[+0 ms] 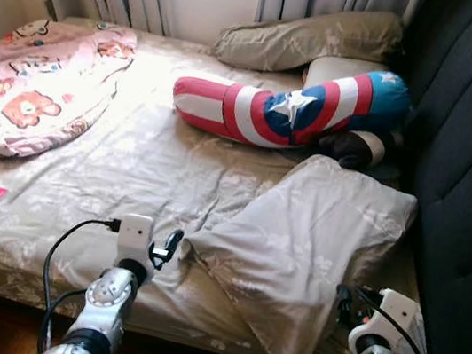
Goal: Clean up the room
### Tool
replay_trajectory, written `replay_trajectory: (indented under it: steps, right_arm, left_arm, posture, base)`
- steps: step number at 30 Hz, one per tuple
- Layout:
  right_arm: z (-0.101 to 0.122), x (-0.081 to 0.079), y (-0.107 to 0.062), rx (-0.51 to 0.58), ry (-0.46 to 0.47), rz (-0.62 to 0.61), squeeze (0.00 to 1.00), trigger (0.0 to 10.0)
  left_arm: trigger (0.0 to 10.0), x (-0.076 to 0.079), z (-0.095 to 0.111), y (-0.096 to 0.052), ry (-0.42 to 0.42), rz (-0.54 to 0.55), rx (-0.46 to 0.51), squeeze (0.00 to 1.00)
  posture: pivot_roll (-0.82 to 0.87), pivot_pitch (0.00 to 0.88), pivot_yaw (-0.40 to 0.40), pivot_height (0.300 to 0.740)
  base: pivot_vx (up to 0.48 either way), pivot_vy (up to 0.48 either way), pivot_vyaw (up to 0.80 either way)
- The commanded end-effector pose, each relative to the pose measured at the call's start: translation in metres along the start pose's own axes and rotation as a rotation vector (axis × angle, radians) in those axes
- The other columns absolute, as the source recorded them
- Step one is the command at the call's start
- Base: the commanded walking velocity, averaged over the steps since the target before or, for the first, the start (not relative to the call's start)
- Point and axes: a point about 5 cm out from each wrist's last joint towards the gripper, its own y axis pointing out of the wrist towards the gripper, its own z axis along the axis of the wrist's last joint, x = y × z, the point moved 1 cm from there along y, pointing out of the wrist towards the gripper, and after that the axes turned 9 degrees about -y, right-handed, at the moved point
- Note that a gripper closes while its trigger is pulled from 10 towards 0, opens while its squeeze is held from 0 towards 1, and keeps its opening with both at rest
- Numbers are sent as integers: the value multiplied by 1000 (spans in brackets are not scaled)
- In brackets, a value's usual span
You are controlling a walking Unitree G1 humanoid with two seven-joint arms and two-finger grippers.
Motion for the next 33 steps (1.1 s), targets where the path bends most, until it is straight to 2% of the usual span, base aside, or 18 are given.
replay_trajectory:
  steps: [1, 4, 5, 6, 10, 11, 15, 17, 20, 23, 28, 33]
  right_arm:
    - [-1, 4, -2, 8, -29, 7, 0, 10000]
    - [-4, 11, -5, 7, -20, 0, 0, 10000]
    - [-3, 13, -6, 19, -48, 1, 0, 10000]
    - [-2, 13, -6, 27, -71, 5, 0, 10000]
    - [-3, 13, -8, 52, -71, 9, 0, 10000]
    - [-1, 11, -10, 88, -55, 11, 0, 10000]
    - [16, 0, -7, 188, -63, 43, 0, 10000]
    - [23, -9, -4, 214, -50, 75, 0, 10000]
    - [26, -16, -4, 234, -51, 88, 0, 10000]
    - [28, -20, -3, 243, 6, 80, 0, 10000]
    - [29, -30, -3, 240, 9, 96, 0, 10000]
    - [32, -35, -5, 271, -36, 128, 0, 10000]
  left_arm:
    - [10000, 2, -3, -4, 11, -14, 7, 0]
    - [10000, 3, -4, -7, 10, -18, 27, 0]
    - [10000, 2, -3, -10, 13, -12, 48, 0]
    - [10000, 1, -3, -11, 16, -8, 56, 0]
    - [10000, -1, -7, -17, 12, -5, 59, 0]
    - [10000, -1, -10, -21, 22, -23, 56, 0]
    - [10000, -1, -6, -21, 4, -14, 72, 0]
    - [10000, 4, -4, -19, 11, -26, 79, 0]
    - [10000, 4, -2, -21, 14, -36, 89, 0]
    - [10000, 6, -5, -23, 19, -63, 70, 0]
    - [10000, 6, -1, -20, 17, -76, 73, 0]
    - [10000, 5, -2, -22, 15, -78, 68, 0]
  posture:
    - [-3, 113, -24, 740]
    - [3, 114, -25, 740]
    - [5, 118, -25, 740]
    - [4, 120, -24, 740]
    - [-8, 119, -36, 740]
    - [4, 124, -45, 740]
    - [23, 137, -63, 740]
    - [48, 146, -56, 740]
    - [25, 147, -38, 740]
    - [9, 136, -27, 740]
    - [9, 119, -17, 740]
    - [5, 109, -12, 740]
  base:
    - [0, 0, 0]
    - [0, 0, 0]
    - [0, 0, 0]
    - [0, 0, 0]
    - [0, 0, 0]
    - [0, 0, 0]
    - [0, 0, 0]
    - [0, 159, 0]
    - [0, 212, 0]
    - [0, 0, 0]
    - [0, 0, 0]
    - [0, 0, 0]
